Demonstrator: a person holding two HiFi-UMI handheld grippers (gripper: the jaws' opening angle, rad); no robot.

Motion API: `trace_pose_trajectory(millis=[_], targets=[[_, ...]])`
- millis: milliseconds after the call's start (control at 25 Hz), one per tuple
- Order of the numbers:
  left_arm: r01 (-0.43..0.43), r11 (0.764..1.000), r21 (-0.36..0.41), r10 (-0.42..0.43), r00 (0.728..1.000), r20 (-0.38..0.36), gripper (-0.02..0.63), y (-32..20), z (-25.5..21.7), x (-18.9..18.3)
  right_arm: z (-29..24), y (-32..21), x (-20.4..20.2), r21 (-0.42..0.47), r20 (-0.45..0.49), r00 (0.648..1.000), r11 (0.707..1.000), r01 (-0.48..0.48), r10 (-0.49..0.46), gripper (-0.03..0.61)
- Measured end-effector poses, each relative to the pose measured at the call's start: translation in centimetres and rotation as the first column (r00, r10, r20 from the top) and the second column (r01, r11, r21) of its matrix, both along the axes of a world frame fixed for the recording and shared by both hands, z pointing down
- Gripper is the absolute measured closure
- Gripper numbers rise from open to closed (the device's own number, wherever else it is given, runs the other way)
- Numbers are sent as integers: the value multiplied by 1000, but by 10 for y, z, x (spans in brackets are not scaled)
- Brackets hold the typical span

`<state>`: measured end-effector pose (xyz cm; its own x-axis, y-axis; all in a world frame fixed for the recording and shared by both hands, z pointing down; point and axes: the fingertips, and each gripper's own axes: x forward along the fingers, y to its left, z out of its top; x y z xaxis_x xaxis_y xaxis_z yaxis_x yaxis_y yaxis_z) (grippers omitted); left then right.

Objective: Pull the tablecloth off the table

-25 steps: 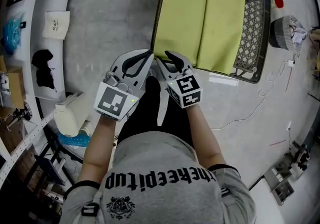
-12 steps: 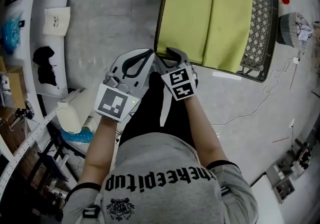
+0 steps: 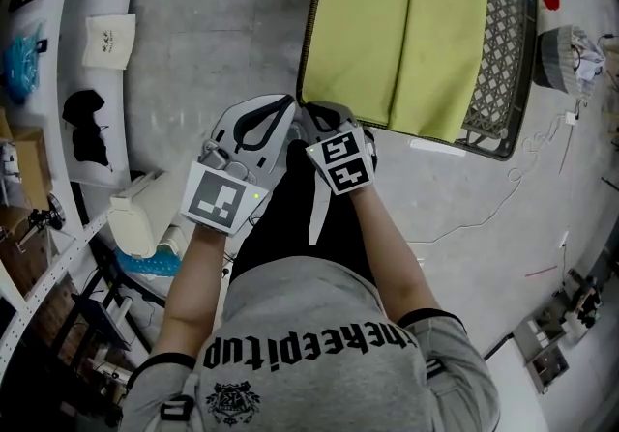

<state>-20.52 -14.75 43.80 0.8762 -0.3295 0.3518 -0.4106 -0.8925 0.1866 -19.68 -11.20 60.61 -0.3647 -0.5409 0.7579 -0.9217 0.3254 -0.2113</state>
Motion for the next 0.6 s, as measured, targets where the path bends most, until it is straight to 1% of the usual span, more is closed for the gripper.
trace_pose_trajectory(millis=[40,160,360,480,600], targets=[[-1,1000,1,1,1000,1,599,0,-1,1,-1,0,0,1,12,1000,1000,-14,14,566],[2,1000,1,-2,1000,0,600,1,-3,2,-8,-1,6,3,66,994,997,-82,82,568],[-8,1000,8,8,1000,5,600,3,-6,9,-35,-11,23,80,87,987,986,-146,139,568],[-26,999,21,26,1000,4,599,6,-10,17,-59,-20,38,141,105,977,969,-200,186,569],[-48,998,32,48,999,-3,600,10,-14,25,-84,-23,63,205,124,959,939,-276,255,568]])
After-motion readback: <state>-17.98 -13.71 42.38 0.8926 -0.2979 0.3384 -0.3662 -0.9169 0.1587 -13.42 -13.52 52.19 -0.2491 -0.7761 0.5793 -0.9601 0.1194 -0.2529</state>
